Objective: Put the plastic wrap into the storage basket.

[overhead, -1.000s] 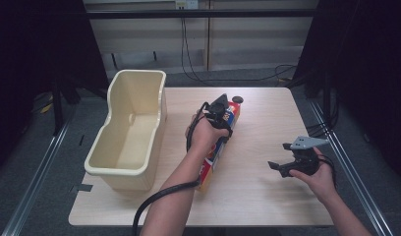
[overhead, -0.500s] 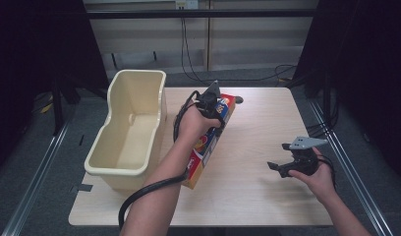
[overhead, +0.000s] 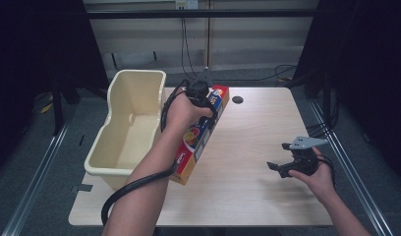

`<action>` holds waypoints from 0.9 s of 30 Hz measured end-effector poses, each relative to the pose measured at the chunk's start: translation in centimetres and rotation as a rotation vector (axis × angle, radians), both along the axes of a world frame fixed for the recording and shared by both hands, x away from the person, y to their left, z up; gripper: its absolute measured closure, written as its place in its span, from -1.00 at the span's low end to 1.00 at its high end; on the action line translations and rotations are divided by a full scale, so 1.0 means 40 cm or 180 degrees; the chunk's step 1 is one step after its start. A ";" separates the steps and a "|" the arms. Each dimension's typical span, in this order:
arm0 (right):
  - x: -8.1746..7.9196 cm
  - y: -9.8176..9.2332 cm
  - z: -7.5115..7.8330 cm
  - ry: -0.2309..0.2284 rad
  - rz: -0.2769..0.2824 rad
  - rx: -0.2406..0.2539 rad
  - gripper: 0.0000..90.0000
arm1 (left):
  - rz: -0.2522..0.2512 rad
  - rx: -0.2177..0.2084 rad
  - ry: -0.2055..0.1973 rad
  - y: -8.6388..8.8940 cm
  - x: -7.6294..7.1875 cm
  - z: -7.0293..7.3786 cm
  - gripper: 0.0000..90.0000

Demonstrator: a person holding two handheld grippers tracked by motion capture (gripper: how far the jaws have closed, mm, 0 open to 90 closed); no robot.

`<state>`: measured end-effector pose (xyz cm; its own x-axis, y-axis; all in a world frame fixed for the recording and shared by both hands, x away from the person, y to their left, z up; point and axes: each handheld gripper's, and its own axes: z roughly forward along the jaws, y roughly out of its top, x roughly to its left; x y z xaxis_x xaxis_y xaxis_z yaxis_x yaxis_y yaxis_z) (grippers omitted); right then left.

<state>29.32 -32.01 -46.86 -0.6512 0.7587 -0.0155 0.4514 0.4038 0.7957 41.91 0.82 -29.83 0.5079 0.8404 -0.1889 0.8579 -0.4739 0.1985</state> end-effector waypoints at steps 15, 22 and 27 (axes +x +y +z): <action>0.000 0.010 -0.003 0.0032 0.0116 -0.0013 -0.96 | 0.0070 -0.0011 0.0121 0.048 -0.012 0.071 -0.10; -0.001 0.011 -0.002 0.0013 0.0128 -0.0029 -0.96 | 0.0153 -0.0052 0.0113 0.068 -0.014 0.094 -0.10; -0.001 0.012 -0.002 0.0038 0.0150 -0.0011 -0.96 | 0.0242 -0.0021 0.0157 0.094 -0.013 0.107 -0.10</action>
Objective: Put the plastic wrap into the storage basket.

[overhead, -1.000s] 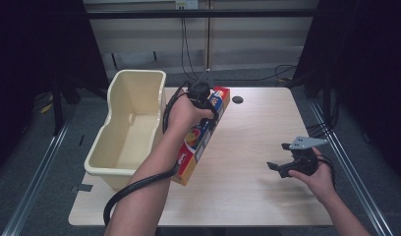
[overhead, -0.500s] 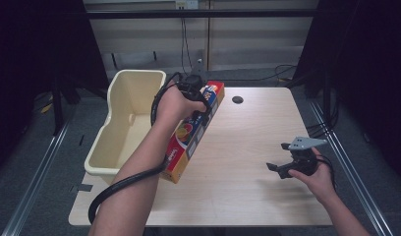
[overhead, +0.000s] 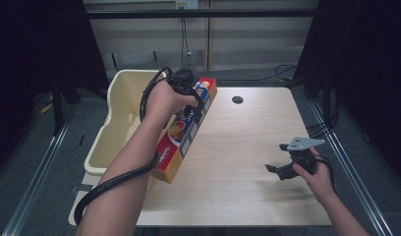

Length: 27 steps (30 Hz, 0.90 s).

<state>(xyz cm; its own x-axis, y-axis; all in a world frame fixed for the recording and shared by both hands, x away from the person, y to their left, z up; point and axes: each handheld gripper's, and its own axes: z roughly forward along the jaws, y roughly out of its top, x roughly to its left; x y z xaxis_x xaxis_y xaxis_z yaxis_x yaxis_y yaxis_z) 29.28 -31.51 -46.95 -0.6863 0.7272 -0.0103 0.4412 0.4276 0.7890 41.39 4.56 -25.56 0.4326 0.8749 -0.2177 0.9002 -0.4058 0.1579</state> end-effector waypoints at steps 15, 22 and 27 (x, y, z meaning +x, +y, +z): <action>0.001 0.002 0.000 -0.0022 -0.0017 -0.0013 -0.96 | 0.0202 0.0040 -0.0056 0.074 0.000 0.036 -0.10; 0.000 0.005 0.000 0.0010 -0.0002 -0.0005 -0.96 | 0.0274 0.0071 -0.0054 0.107 0.000 0.050 -0.10; 0.001 0.005 -0.001 0.0033 0.0016 -0.0010 -0.96 | 0.0322 0.0080 -0.0069 0.124 -0.001 0.058 -0.10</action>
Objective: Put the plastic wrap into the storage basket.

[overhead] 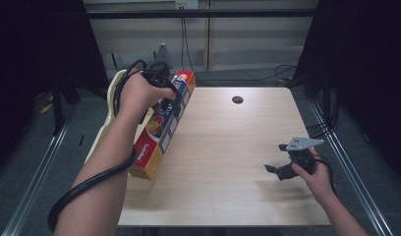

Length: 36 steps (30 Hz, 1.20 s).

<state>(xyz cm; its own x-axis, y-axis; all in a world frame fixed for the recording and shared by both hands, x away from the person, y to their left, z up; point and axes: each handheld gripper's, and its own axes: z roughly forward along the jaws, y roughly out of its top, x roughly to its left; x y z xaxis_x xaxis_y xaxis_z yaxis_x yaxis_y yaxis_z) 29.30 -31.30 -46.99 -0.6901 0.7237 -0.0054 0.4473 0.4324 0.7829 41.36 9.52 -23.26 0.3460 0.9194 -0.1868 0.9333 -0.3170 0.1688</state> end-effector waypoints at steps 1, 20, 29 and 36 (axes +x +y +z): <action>0.000 0.000 0.000 -0.0002 0.0002 -0.0001 -0.96 | 0.0017 -0.0005 -0.0002 0.005 0.000 0.003 -0.10; -0.001 0.001 -0.002 -0.0030 -0.0018 -0.0036 -0.96 | 0.0317 0.0036 -0.0046 0.093 -0.011 0.025 -0.10; -0.001 0.001 -0.001 -0.0012 -0.0003 -0.0033 -0.96 | 0.0362 0.0054 -0.0051 0.122 -0.015 0.018 -0.10; -0.002 0.001 -0.001 -0.0028 -0.0032 -0.0028 -0.96 | 0.0402 0.0080 -0.0072 0.138 -0.015 0.012 -0.10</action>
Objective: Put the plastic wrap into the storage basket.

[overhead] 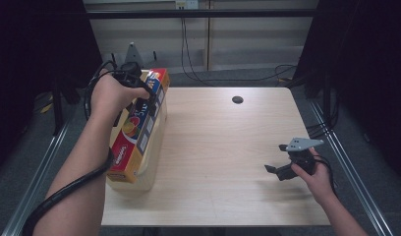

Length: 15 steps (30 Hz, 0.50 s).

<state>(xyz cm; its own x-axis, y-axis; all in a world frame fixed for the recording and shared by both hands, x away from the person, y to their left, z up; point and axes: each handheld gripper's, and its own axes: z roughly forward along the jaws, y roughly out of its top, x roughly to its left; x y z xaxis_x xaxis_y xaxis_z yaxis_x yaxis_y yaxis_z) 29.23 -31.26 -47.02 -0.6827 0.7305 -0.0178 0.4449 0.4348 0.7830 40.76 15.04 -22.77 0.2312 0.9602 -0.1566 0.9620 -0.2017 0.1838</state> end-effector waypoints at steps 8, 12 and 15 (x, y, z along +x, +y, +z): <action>0.000 0.000 0.000 0.0003 0.0007 0.0005 -0.96 | 0.0020 0.0002 0.0005 0.014 0.000 -0.002 -0.10; 0.000 -0.001 0.000 -0.0010 -0.0008 0.0008 -0.96 | 0.0072 0.0017 0.0009 0.027 0.003 -0.009 -0.10; 0.000 0.000 0.000 -0.0010 -0.0007 0.0006 -0.96 | 0.0133 0.0030 0.0025 0.033 0.004 -0.014 -0.10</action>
<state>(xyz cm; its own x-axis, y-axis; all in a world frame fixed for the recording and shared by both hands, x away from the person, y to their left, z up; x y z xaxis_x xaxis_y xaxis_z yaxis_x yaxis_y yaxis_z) 29.23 -31.25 -47.03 -0.6811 0.7320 -0.0186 0.4433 0.4324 0.7852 40.91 16.35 -23.34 0.1896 0.9705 -0.1492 0.9711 -0.1630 0.1744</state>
